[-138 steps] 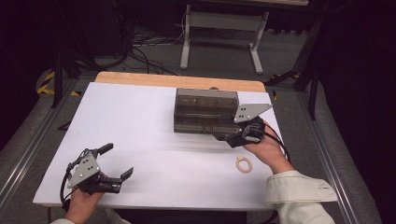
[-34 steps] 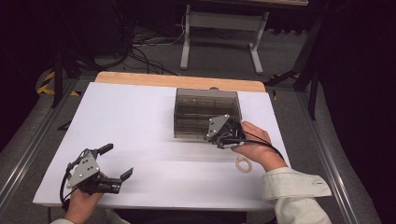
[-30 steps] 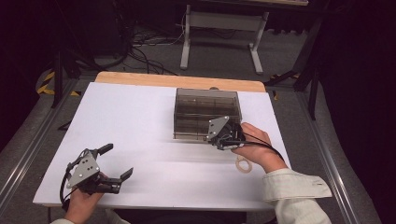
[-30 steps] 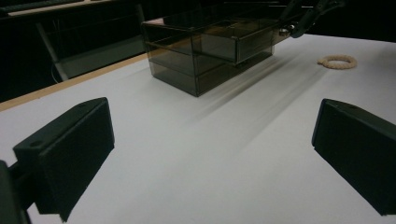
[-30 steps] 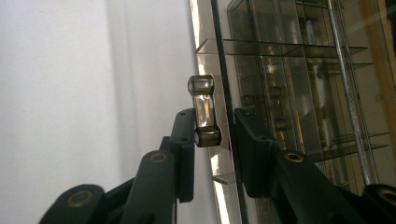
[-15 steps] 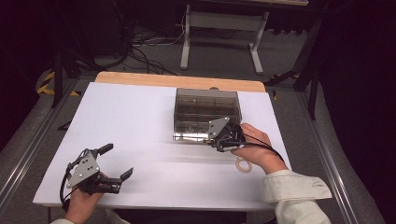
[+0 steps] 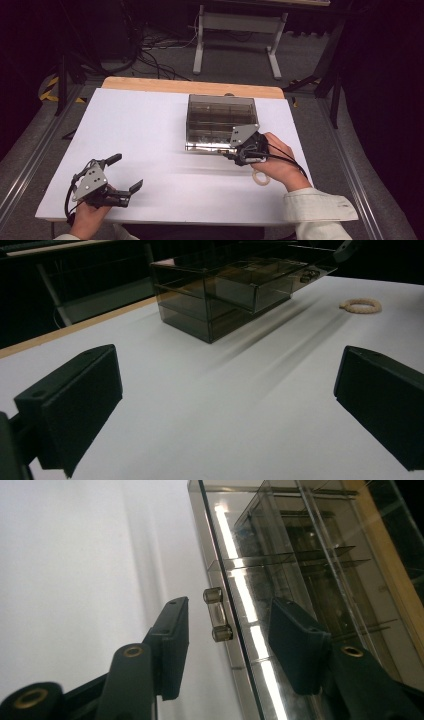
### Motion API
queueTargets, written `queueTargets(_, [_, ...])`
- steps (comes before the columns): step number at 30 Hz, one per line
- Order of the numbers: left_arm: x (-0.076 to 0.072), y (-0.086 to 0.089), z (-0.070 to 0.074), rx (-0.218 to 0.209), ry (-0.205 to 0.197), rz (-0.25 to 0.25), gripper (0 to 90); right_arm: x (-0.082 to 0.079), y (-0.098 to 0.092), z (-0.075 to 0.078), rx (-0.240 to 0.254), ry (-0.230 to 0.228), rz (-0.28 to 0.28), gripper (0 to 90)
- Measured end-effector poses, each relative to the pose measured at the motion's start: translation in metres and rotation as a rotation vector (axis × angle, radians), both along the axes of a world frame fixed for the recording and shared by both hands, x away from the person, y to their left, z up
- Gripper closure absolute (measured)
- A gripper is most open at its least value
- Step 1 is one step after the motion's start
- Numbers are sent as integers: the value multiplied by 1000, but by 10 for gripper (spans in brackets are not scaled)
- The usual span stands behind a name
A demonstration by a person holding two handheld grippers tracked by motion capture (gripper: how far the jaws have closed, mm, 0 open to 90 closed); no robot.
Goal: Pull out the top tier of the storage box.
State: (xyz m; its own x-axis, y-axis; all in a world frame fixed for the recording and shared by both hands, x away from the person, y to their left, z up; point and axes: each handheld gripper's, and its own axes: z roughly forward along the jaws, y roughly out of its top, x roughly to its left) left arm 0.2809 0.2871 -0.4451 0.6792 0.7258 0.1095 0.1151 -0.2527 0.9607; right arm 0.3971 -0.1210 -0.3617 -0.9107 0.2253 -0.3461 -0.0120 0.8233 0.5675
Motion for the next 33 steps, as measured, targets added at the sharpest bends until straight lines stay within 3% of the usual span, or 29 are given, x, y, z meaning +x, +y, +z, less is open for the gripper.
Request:
queueTargets(12, [1,-1,0,-4,2,5,2,-14,-21,11,79,-12,-34,497])
queueTargets(20, [2,-1,0,-8,6,5,2,-24,-44,13,186,-12,-70,491])
queueTargets(33, [4,-3,0,6,2,-8,1,-37,-65,2,228,-2,-143,490])
